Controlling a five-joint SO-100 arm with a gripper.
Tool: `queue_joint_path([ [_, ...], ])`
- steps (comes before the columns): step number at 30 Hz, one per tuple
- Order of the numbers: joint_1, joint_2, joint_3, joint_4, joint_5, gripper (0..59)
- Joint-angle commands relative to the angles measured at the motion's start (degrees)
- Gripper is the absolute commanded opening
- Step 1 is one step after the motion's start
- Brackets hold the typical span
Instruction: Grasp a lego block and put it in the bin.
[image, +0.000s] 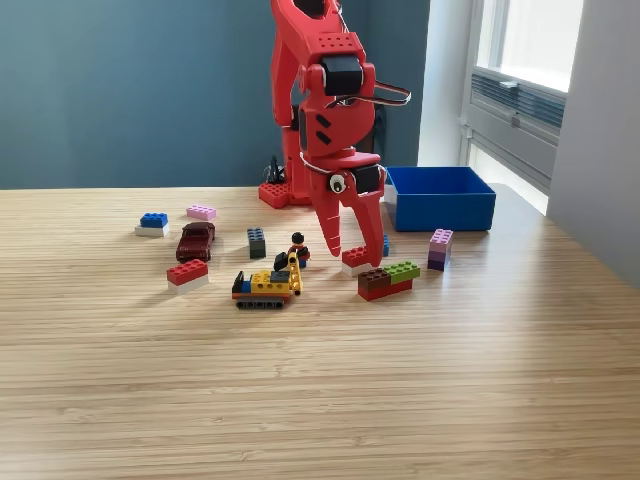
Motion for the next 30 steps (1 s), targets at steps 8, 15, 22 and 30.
queue_joint_path([
  [8, -1.58, 1.23, -2.02, -1.05, 4.92, 17.0],
  [15, -0.62, -6.24, -7.12, 2.64, 7.29, 8.3],
  [22, -0.62, -9.14, -9.49, 4.22, 9.58, 3.9],
  [30, -0.97, -8.35, -11.60, 6.94, 16.61, 0.0],
])
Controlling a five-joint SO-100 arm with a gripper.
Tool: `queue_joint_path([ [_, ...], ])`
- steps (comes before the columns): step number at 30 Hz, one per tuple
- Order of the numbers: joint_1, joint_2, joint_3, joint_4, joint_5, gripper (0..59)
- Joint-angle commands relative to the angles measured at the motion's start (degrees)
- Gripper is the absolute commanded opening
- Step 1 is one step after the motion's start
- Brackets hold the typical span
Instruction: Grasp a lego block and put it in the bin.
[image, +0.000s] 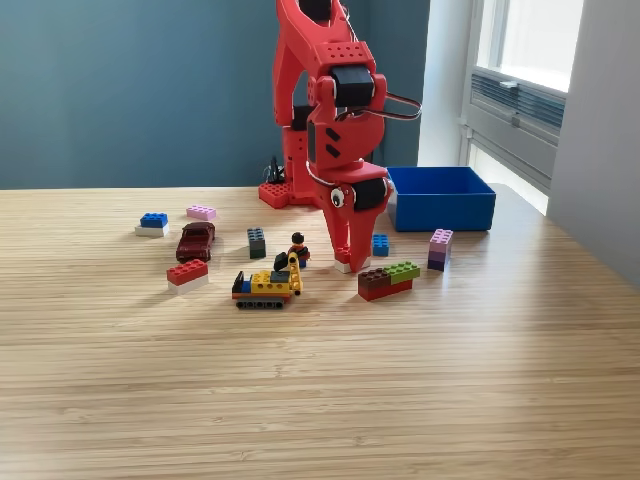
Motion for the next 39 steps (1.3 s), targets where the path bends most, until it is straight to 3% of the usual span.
queue_joint_path([
  [1, 0.26, 0.88, -4.75, 5.01, 3.78, 0.0],
  [9, -3.34, 1.32, -25.31, 28.92, 12.83, 0.0],
  [14, -7.65, 1.41, -34.89, 38.41, 18.11, 0.0],
  [29, -42.54, 8.17, -28.13, 41.84, 30.94, 0.0],
  [39, -58.18, 7.29, -31.46, 41.84, 32.26, 0.0],
])
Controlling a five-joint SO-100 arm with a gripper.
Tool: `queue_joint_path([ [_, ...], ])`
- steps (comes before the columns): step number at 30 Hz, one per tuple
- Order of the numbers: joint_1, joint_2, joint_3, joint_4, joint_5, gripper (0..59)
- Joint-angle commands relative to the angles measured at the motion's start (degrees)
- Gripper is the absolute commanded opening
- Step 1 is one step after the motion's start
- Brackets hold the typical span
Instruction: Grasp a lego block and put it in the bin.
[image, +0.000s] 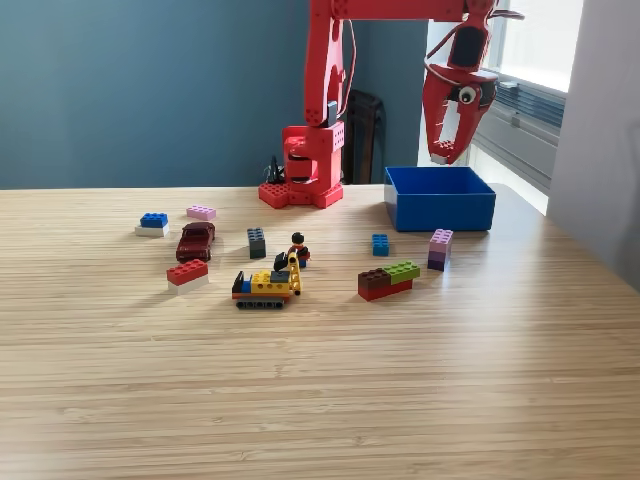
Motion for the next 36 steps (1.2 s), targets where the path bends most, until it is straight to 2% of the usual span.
queue_joint_path([
  [1, -2.64, 4.66, -4.31, 0.97, -0.62, 0.0],
  [5, -2.64, 4.66, -4.13, 0.97, -2.46, 0.7],
  [10, -2.02, 4.66, -2.64, 0.97, -4.31, 16.5],
  [15, -1.76, 4.66, -1.49, 0.97, -5.01, 19.9],
  [20, -0.88, 5.19, -2.11, 0.88, -4.75, 16.8],
  [24, 4.75, 5.36, -4.92, 0.88, -3.78, 6.1],
  [25, 6.77, 5.36, -5.80, 0.88, -3.60, 5.0],
  [31, 22.24, 5.36, -10.28, 0.88, -4.66, 0.1],
  [36, 38.50, 4.66, -12.83, 0.79, -6.77, 0.1],
])
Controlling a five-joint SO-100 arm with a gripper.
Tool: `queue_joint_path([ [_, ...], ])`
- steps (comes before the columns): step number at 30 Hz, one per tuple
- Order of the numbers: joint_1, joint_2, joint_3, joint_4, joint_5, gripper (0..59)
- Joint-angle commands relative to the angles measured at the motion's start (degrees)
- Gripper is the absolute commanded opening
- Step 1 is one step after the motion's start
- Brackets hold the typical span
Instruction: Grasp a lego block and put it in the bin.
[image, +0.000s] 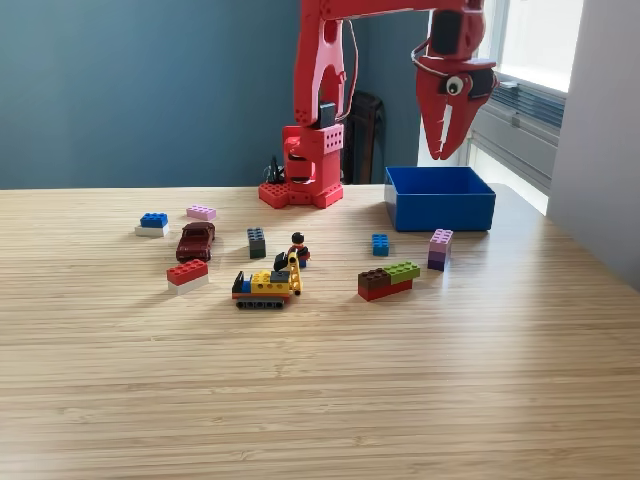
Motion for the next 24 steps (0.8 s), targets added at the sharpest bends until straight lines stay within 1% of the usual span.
queue_joint_path([
  [1, 16.79, 4.57, -5.62, 0.70, -1.49, 0.1],
  [6, 29.71, 4.57, -5.27, -0.97, -5.54, 0.1],
  [10, 34.80, 4.57, -4.75, -1.41, -8.17, 0.1],
  [24, 36.74, 4.57, -4.13, -1.58, -9.58, 0.1],
])
